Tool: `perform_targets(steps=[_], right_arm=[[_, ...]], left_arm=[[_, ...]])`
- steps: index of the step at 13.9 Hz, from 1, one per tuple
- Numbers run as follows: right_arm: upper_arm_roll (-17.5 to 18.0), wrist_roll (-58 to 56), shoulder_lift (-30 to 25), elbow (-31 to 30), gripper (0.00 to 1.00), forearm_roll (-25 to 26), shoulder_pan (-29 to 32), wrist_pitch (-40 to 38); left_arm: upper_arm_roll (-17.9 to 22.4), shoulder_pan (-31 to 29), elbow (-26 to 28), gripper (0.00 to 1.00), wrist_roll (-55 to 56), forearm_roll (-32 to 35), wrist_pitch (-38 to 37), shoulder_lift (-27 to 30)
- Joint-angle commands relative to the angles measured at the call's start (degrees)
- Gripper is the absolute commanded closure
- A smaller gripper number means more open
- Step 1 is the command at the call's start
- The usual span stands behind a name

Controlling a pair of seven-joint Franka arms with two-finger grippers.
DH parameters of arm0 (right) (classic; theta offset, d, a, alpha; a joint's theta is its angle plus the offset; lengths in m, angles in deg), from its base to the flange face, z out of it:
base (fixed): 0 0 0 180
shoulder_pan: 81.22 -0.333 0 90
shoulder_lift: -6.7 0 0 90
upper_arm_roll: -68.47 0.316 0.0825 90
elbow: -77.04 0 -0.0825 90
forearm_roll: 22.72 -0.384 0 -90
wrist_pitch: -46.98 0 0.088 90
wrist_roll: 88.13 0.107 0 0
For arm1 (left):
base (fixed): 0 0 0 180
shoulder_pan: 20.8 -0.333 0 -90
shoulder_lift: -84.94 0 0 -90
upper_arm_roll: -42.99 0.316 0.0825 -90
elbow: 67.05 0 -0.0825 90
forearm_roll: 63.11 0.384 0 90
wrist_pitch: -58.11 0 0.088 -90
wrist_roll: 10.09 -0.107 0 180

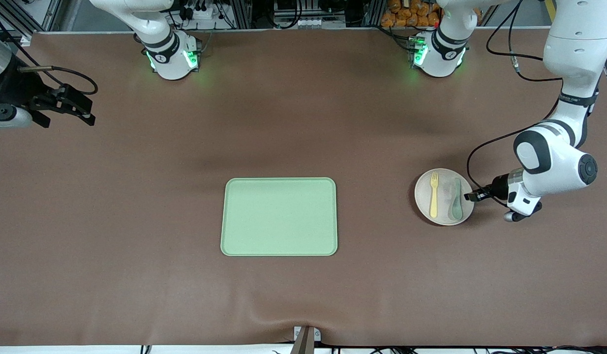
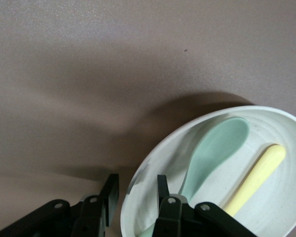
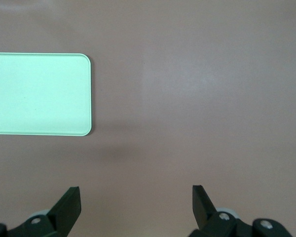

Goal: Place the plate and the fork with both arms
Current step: 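Lower the left gripper and pinch the white plate's rim, then carry the plate with the left gripper onto the green tray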

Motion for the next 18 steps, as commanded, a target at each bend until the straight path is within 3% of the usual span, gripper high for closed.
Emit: perform_targets(steps=[1,6,14,18], right_arm=[[0.3,-0.8,-1.4,-1.4,0.00,-0.8,0.9,0.1],[0.3,-0.8,-1.4,-1.4,0.00,-1.0,0.9,-0.1],[0.2,-0.8,-1.4,-1.4,0.00,-1.4,1.1,-0.1],[0.2,-0.8,-1.4,-1.4,0.00,-1.6,1.4,-0.1]], left_arm=[[-0.2,-0.1,-1.1,0.75,-1.0,-1.4,0.4,-1.1],[-0.5,-0.1,-1.3,1.00,-1.3,-1.8,0.3,-1.5],[-5.3,0.2,-4.7,1.00,-1.0,-1.7,-0.9,-1.0],[-9.0,2.1,-16.2,1.00,0.0,-1.0,-13.0,-1.5]])
